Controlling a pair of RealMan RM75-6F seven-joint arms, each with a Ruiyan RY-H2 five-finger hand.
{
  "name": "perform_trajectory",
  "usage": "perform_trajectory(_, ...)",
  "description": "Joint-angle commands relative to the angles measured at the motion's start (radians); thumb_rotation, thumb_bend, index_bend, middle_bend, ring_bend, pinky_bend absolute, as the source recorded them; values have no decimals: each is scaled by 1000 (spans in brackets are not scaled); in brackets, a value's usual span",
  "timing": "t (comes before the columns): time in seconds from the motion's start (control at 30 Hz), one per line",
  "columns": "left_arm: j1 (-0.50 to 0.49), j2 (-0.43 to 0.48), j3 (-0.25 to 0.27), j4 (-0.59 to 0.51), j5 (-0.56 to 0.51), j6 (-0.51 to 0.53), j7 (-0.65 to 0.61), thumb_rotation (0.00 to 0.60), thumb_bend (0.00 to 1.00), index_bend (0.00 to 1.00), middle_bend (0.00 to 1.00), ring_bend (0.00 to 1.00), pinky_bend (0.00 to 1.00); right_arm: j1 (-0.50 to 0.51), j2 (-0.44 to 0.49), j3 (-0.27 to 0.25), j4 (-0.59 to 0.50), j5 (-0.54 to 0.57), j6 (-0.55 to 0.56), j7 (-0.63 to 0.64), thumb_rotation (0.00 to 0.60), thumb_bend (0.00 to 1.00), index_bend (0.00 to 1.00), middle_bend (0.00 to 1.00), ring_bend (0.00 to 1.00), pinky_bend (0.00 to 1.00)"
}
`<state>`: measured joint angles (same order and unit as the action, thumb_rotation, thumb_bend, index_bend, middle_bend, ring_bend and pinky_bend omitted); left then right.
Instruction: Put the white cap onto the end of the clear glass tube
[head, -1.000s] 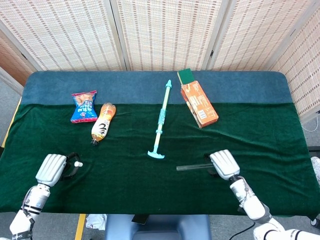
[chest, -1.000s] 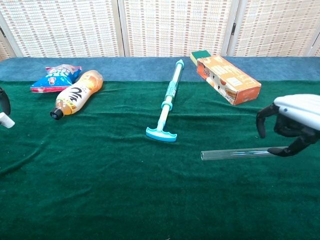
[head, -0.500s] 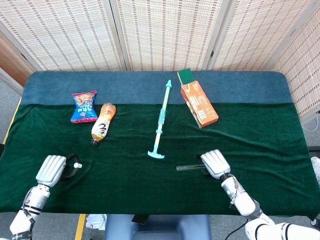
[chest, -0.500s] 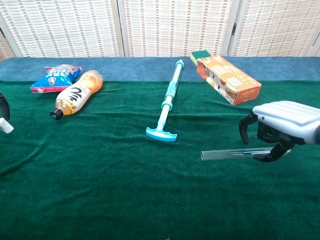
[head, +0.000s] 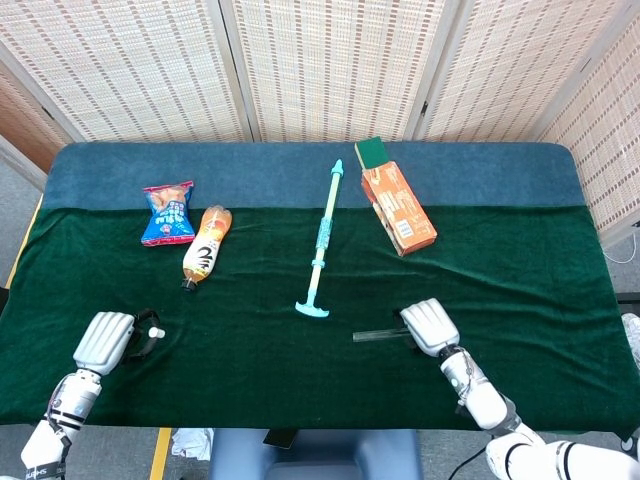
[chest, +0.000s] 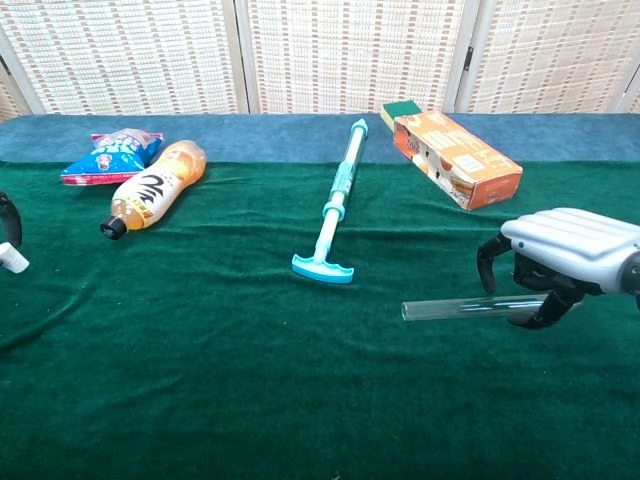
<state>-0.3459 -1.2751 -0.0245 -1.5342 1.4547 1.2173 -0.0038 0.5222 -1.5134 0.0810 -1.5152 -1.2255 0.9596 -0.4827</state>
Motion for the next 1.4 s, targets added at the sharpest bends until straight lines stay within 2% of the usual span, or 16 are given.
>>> perform_trajectory(0.03,0,0,0,1,-2,-3,0,600,541,602,1000,917,836,5,-2,-2,3,8,-4,-3,600,309,473,1000,1000,1000)
perform_trajectory(0.53,2,-3,2,9,-4,-7,-3,600,543,604,1000,913,836,35,-16,-14,2,72,-17,-65,600,445,475,1000,1000,1000)
perform_trajectory(0.8,2,4,-4,13,-3,-4,-30,600,544,605,1000,912,836,42,-23,-20,2,92,-13,-70,600,547,597,1000,1000,1000)
perform_trajectory(0.9,0,15,-15,8,-1,2,-69,600,547,608,1000,912,836,39,-21,-15,-4,78,3,-43,600,615,683,1000,1000,1000)
perform_trajectory(1.07,-9,55,-48,-26,-6,8,-188,600,554,617,1000,912,836,34,9,9,-65,24,26,72,600,733,808,1000,1000,1000)
perform_trajectory(1.23,-25,106,-90,-81,6,25,-312,600,558,620,1000,912,836,46,48,60,-170,-23,37,208,600,743,834,1000,1000,1000)
perform_trajectory(1.4,-36,118,-131,-120,21,66,-374,600,564,624,1000,912,836,79,34,115,-216,-12,12,314,600,754,844,1000,1000,1000)
